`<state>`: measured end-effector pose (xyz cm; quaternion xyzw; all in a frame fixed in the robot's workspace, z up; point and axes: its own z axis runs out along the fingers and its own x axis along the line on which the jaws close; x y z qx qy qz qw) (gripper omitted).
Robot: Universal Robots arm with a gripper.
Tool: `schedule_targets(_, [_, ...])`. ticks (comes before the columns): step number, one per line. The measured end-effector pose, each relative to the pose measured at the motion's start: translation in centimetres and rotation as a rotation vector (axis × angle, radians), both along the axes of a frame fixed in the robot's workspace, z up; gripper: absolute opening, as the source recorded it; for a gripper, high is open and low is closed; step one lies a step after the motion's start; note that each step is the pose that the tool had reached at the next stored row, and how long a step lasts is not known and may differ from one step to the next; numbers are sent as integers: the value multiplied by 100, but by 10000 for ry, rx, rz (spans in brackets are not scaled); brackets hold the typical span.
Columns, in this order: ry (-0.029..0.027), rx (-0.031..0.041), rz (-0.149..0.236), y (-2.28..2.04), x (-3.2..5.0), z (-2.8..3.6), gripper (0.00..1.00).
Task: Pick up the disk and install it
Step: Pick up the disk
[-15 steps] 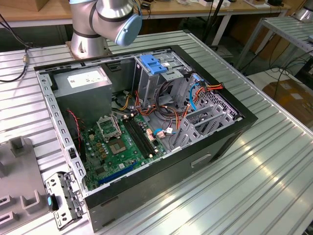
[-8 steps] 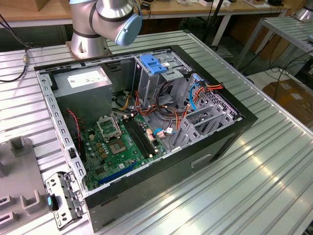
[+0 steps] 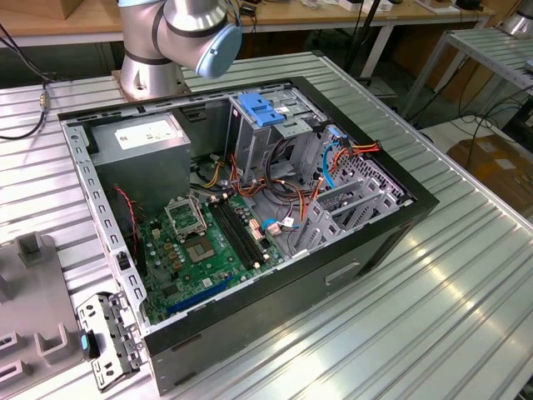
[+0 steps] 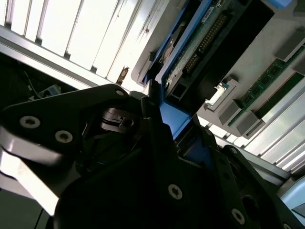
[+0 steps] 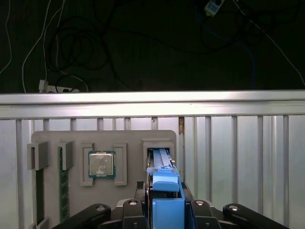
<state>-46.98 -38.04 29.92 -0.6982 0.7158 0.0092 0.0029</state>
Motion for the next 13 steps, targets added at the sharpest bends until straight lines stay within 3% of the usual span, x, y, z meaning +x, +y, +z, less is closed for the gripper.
schedule_targets(13, [0,0,-11,1,0,40,37])
